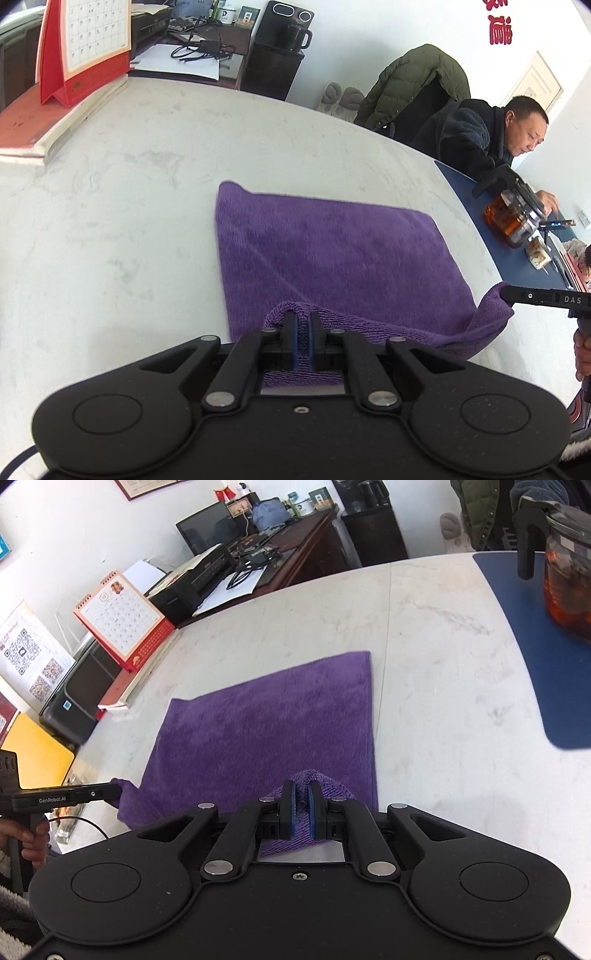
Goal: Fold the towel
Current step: 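Lift the gripped edge with both grippers and fold it over the towel, then open both grippers and release the folded towel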
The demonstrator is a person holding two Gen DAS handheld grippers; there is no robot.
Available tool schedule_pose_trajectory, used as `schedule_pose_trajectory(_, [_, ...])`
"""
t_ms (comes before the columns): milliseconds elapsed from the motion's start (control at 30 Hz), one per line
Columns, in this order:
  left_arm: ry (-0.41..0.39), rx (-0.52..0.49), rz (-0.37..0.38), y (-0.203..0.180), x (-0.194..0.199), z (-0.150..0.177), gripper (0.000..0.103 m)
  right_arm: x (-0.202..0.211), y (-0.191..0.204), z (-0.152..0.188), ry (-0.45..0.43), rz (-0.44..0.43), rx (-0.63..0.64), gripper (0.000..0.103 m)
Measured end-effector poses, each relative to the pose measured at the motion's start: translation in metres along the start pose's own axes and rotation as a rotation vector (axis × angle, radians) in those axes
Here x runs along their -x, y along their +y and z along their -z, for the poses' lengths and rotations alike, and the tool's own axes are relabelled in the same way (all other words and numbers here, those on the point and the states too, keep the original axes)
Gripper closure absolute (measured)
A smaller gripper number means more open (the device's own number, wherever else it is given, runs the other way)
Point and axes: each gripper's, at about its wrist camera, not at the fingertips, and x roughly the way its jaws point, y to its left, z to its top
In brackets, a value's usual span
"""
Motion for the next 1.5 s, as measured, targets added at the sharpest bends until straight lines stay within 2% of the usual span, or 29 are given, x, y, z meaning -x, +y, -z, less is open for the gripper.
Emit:
schedule_pose_trajectory(400, [-0.014, -0.022, 0.001, 0.019, -0.036, -0.061, 0.098, -0.033, -0.016, -0.057, -0.035, 0.02, 0.021, 0.097])
schedule_pose_trajectory(600, [0.008, -0.025, 0.004, 0.026, -0.054, -0.082, 0.098, -0.05, -0.024, -0.079, -0.035, 0.023, 0.021, 0.097])
schedule_pose_trajectory(967, [0.091, 0.005, -0.019, 0.044, -0.088, -0.086, 0.096, -0.091, -0.038, -0.093, 0.001, 0.04, -0.007, 0.097])
schedule_pose_trajectory(1233, [0.071, 0.039, -0.023, 0.05, -0.081, -0.092, 0.093, -0.107, -0.049, -0.097, 0.002, 0.035, -0.08, 0.091])
schedule_pose_trajectory(1400, [0.038, 0.047, -0.042, 0.053, -0.071, -0.096, 0.088, -0.1, -0.052, -0.1, -0.039, 0.01, -0.13, 0.084])
schedule_pose_trajectory(1500, [0.021, 0.067, -0.051, 0.058, -0.067, -0.099, 0.088, -0.095, -0.054, -0.104, -0.069, -0.005, -0.153, 0.083])
